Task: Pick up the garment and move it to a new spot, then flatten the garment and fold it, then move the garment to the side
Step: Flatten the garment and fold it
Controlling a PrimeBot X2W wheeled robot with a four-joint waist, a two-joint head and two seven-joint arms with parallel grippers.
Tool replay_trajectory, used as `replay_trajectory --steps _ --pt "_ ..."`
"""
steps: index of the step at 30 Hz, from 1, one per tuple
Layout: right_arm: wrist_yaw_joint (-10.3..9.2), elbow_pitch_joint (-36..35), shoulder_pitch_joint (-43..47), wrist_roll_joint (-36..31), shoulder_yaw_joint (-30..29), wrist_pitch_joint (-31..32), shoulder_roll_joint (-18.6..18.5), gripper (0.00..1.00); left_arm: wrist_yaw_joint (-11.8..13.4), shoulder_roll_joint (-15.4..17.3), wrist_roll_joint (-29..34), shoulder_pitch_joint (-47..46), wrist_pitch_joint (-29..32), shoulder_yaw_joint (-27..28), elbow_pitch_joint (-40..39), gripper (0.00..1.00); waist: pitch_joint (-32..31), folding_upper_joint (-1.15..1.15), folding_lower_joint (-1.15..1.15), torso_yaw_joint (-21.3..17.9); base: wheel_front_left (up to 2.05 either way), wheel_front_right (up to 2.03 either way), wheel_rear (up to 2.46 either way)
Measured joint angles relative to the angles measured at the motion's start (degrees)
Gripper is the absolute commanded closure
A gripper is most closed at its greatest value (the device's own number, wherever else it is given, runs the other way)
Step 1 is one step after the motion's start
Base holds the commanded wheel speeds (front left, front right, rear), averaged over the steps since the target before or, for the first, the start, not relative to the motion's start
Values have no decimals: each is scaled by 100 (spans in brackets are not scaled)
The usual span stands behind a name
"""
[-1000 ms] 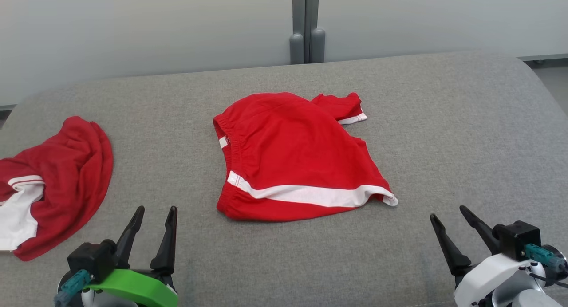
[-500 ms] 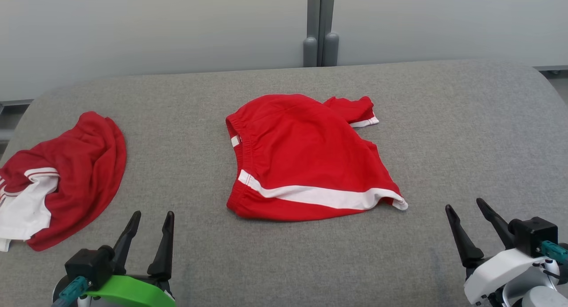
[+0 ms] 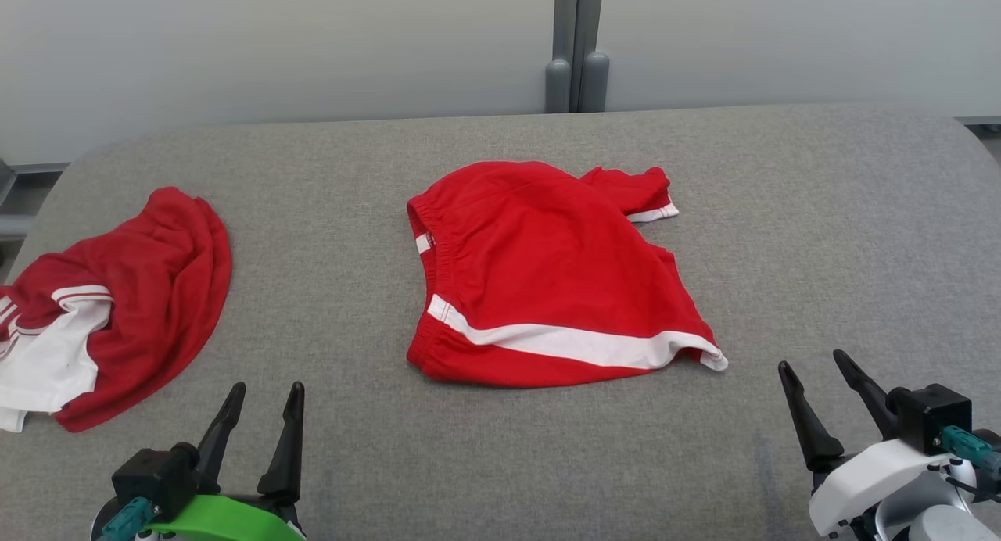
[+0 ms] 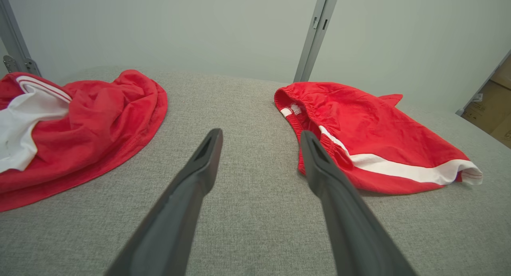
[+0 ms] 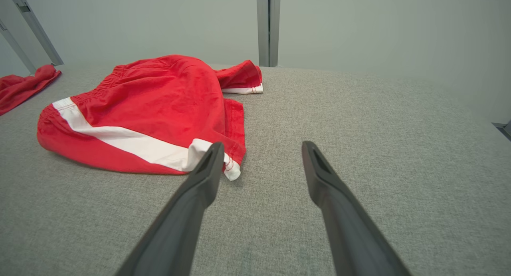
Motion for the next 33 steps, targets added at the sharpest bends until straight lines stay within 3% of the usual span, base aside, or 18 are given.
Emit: replay_trajectory --steps 15,22,29,33 --pt "68 157 -193 -56 130 0 108 0 -60 -11 100 -65 20 -144 -112 0 248 0 0 38 0 0 0" --pt "158 321 -711 -102 232 2 219 0 -149 -69 193 -736 249 -460 -212 0 641 0 0 16 0 0 0" --pt "260 678 -1064 -120 304 19 372 17 -190 -154 357 -1382 472 -662 -255 0 1096 0 0 -19 0 0 0" --pt "310 912 -1272 -136 341 16 476 22 -210 -158 382 -1645 531 -711 -233 0 1338 0 0 -48 0 0 0"
